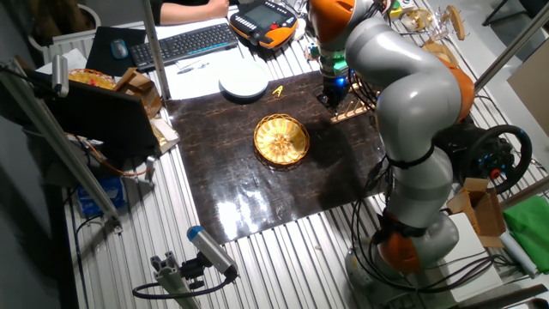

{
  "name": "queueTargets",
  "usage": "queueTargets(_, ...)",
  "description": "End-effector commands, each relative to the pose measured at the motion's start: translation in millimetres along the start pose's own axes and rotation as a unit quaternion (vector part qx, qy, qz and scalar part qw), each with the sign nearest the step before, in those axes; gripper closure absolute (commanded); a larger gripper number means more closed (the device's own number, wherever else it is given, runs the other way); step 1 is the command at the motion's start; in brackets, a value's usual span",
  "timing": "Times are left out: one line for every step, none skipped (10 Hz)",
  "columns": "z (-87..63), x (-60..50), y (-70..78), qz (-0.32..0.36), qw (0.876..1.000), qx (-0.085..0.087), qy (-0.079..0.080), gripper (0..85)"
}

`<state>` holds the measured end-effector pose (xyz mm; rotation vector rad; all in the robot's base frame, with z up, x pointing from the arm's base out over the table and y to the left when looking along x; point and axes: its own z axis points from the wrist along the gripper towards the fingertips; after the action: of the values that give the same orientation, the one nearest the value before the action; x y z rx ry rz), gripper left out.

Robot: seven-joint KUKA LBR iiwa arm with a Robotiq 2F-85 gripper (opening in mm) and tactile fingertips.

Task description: Put the dish on the dish rack

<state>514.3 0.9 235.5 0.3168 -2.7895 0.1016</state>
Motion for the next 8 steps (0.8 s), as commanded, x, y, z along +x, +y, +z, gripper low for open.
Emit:
queueTargets(0.0,0.1,-0.1,-0.001,1.000,0.000,0.000,82.7)
queueTargets(0.0,0.1,0.0,-0.004,1.000,0.000,-0.001,82.7)
queueTargets(0.0,0.1,-0.1,-0.008,1.000,0.000,0.000,82.7)
queueTargets(0.0,0.2,-0.1,-0.008,1.000,0.000,0.000,82.7)
queueTargets(0.1,0.2,-0.1,-0.008,1.000,0.000,0.000,82.7)
queueTargets(0.1,0.2,-0.1,-0.009,1.000,0.000,0.000,82.7)
queueTargets(0.1,0.2,-0.1,-0.003,1.000,-0.002,-0.001,82.7)
queueTargets(0.1,0.2,-0.1,-0.008,1.000,-0.006,0.001,82.0)
